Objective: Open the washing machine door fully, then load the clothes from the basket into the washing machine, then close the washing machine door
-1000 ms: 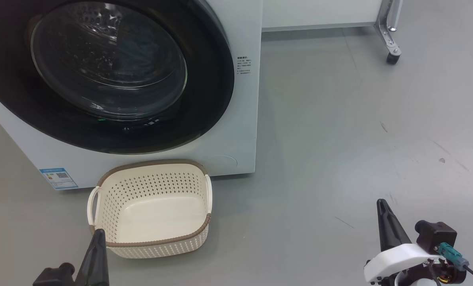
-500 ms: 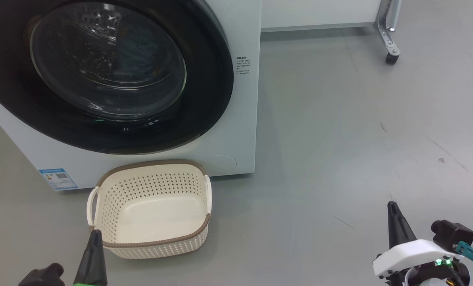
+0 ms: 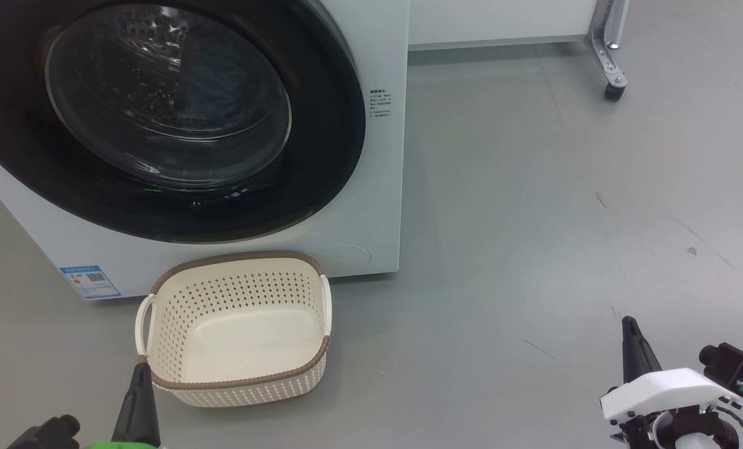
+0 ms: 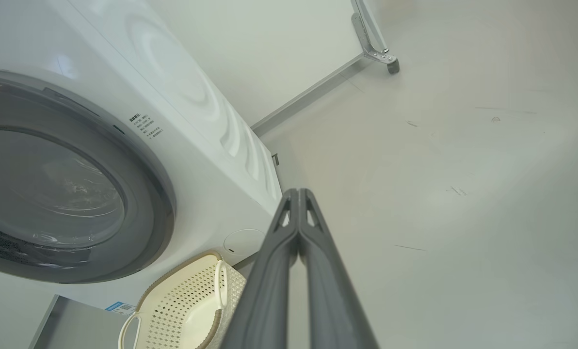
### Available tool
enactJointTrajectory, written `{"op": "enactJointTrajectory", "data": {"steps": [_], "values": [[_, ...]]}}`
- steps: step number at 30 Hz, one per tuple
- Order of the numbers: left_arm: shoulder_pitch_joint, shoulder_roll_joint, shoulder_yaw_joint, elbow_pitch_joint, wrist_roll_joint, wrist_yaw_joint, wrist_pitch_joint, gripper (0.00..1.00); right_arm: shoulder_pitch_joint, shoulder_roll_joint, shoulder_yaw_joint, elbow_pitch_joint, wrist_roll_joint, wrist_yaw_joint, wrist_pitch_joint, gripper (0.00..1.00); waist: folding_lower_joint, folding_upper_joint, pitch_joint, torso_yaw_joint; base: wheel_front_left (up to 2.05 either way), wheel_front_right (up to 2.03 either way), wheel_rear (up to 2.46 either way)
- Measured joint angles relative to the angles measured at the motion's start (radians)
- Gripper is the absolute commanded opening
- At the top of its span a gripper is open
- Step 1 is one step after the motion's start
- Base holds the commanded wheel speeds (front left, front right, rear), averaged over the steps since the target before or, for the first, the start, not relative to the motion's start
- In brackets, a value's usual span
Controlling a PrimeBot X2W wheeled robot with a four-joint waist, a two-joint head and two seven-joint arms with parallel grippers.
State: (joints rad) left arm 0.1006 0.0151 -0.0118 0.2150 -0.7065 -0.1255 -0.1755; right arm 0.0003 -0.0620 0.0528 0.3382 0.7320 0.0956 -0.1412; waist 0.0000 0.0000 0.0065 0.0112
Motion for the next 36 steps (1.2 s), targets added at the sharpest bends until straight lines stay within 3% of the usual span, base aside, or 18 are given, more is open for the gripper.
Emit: {"op": "enactJointTrajectory", "data": {"steps": [36], "values": [[-0.072, 0.030, 0.013, 0.028, -0.463, 0.000, 0.121, 0.00, -0.033, 0.011, -0.097, -0.025, 0.422, 0.011, 0.129, 0.00, 0.0000, 0.0000, -0.002, -0.006, 0.00, 0.00, 0.00]]}}
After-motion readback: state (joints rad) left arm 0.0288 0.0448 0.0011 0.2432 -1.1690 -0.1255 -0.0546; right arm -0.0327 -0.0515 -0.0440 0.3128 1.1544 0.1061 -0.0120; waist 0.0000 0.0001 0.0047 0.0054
